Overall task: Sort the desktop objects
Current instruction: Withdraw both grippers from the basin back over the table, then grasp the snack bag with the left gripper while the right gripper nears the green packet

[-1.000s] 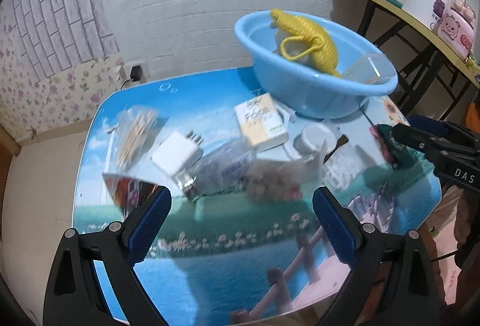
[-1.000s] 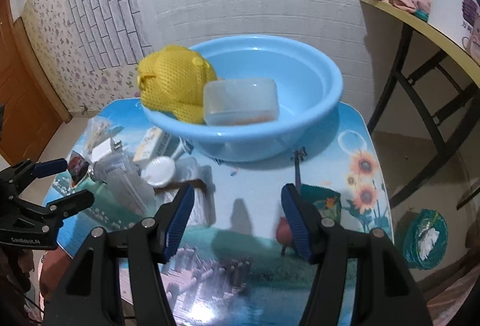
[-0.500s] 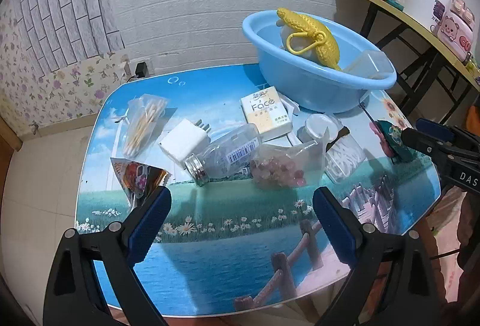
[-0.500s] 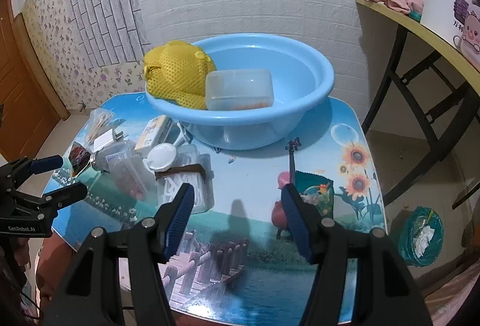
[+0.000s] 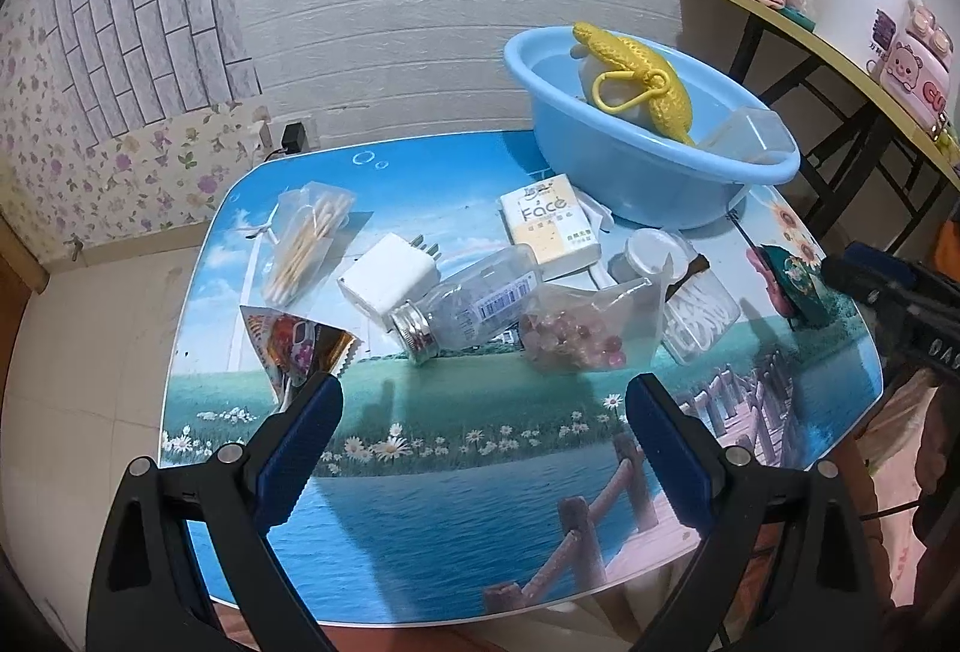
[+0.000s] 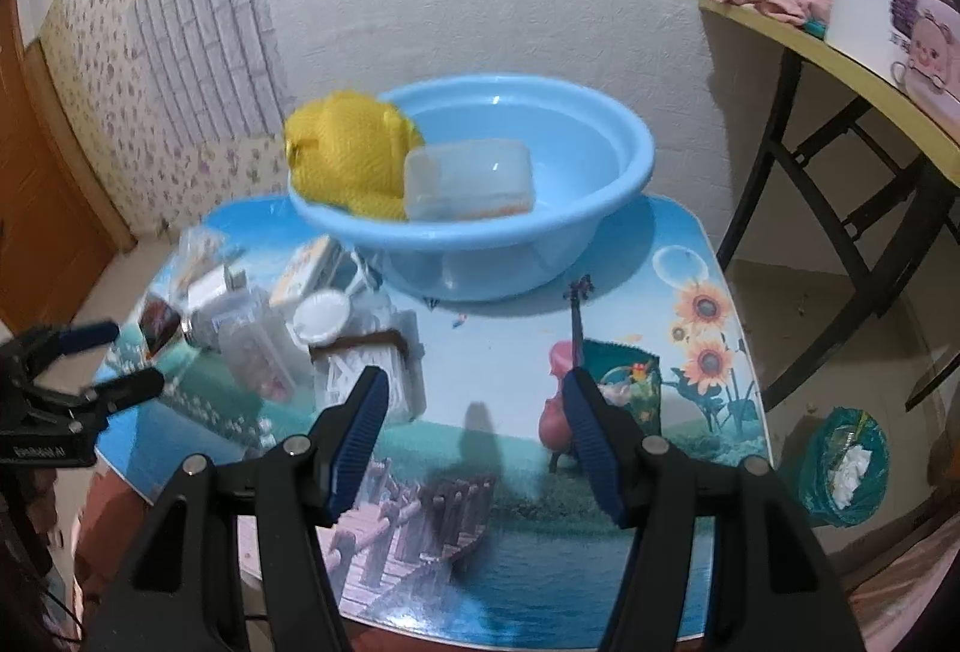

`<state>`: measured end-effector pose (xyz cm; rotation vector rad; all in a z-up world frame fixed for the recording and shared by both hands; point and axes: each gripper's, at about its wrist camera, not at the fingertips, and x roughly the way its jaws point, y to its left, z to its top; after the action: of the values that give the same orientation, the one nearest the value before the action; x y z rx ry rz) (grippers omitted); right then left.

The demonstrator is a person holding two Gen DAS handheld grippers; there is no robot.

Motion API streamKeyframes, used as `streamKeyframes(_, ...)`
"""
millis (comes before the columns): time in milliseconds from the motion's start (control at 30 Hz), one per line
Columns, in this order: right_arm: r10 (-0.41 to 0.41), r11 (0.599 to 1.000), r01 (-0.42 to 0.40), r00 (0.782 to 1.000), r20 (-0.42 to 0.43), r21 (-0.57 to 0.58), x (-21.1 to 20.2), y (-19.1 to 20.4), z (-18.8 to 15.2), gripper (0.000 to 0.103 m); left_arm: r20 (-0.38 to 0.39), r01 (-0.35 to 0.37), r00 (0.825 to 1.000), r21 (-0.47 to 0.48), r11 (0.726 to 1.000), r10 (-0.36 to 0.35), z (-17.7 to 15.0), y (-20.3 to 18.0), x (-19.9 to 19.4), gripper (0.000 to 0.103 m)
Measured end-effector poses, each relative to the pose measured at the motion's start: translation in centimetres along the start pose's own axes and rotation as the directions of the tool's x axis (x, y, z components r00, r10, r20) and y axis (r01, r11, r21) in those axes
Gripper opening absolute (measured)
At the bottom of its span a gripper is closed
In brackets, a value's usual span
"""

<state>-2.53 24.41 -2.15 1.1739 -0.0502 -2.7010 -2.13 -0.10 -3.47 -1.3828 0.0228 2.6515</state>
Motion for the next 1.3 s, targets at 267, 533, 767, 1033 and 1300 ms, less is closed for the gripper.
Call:
streamKeyframes(267, -0.003, 0.999, -0.001, 0.994, 0.11, 0.033, -1.7, -0.8, 0.5, 0.075, -0.006, -0.003, 1.0, -0.009, 1.0, 0.003, -0.4, 0.5, 0.1, 0.096)
streamKeyframes(533, -0.058, 0.998, 0.063, 0.977, 0.207, -0.021, -2.0, -0.3, 0.2, 0.103, -0.011, -0.004, 1.0, -0.016, 1.0, 0.004, -0.5, 0.7, 0.4, 0.096)
streamKeyframes(767, -0.019, 0.998, 0.025, 0.996, 0.09, -0.06, -0.4, -0.1, -0.2, 0.103, -0.004, -0.012, 1.0, -0.03, 0.999, 0.012, -0.6, 1.4, 0.2, 0.096)
streamKeyframes(1033, -0.06, 0.998, 0.06, 0.996, 0.067, 0.006, 0.3, -1.7, -1.0, 0.103, -0.009, -0.02, 1.0, -0.048, 0.999, 0.02, -1.0, 2.4, 0.3, 0.096)
streamKeyframes(1300, -0.083, 0.997, 0.083, 0.995, 0.047, -0.001, 0.8, -2.0, -1.2, 0.103, -0.003, -0.019, 1.0, -0.049, 0.999, 0.019, -1.1, 2.6, 0.3, 0.096)
